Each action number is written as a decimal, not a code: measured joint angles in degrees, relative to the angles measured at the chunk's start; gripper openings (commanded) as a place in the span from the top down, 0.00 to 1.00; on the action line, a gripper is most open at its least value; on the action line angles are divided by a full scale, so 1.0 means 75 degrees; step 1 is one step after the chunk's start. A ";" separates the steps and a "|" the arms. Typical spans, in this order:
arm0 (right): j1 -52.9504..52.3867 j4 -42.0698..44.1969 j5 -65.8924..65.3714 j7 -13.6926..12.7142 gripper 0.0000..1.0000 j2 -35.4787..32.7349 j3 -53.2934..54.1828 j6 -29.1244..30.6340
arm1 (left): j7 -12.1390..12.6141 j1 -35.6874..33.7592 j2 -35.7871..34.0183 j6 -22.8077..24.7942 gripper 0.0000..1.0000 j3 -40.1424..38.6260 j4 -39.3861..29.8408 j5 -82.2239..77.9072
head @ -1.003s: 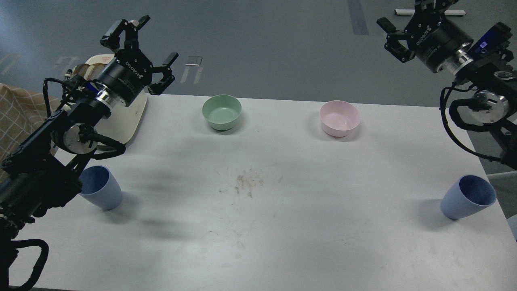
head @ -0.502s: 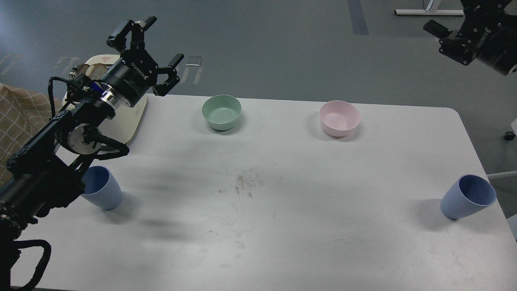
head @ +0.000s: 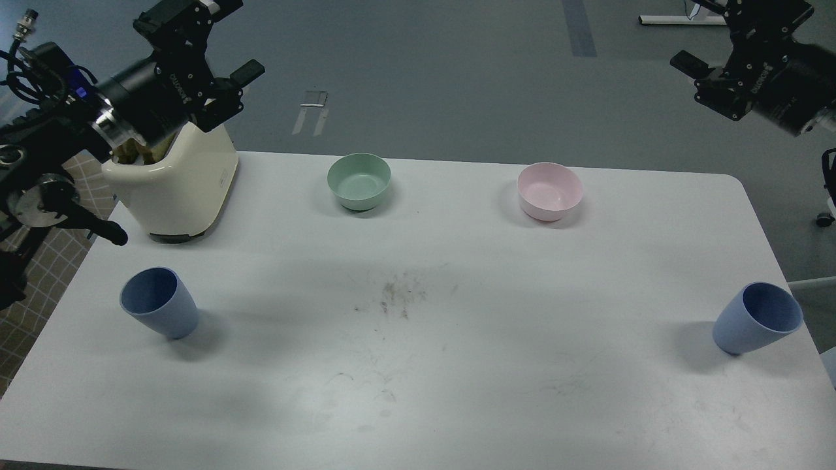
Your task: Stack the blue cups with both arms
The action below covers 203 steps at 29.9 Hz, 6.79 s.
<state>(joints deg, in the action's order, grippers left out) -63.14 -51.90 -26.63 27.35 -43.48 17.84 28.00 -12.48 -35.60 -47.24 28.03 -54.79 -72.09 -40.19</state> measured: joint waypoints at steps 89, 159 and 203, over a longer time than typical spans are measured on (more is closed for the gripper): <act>0.0603 0.0252 0.0012 0.0010 0.00 0.0584 0.0519 0.0001 | -0.2069 0.1189 -0.3460 -0.1952 1.00 0.4208 0.0058 -0.7086; -0.1741 0.1927 0.0024 -0.0004 0.00 0.2437 0.0245 0.0001 | -0.0813 -0.4618 0.4598 -0.0004 1.00 0.7078 0.1064 -0.9781; -0.1419 0.1258 0.0064 -0.0004 0.00 0.1190 0.0203 0.0000 | -0.0798 -0.5878 0.2113 -0.0006 0.03 0.5913 0.0898 -0.3842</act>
<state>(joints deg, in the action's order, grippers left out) -73.78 -42.46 -26.15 27.32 -34.56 19.37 28.00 -18.46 -79.68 -31.40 27.99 -10.44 -65.36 -69.01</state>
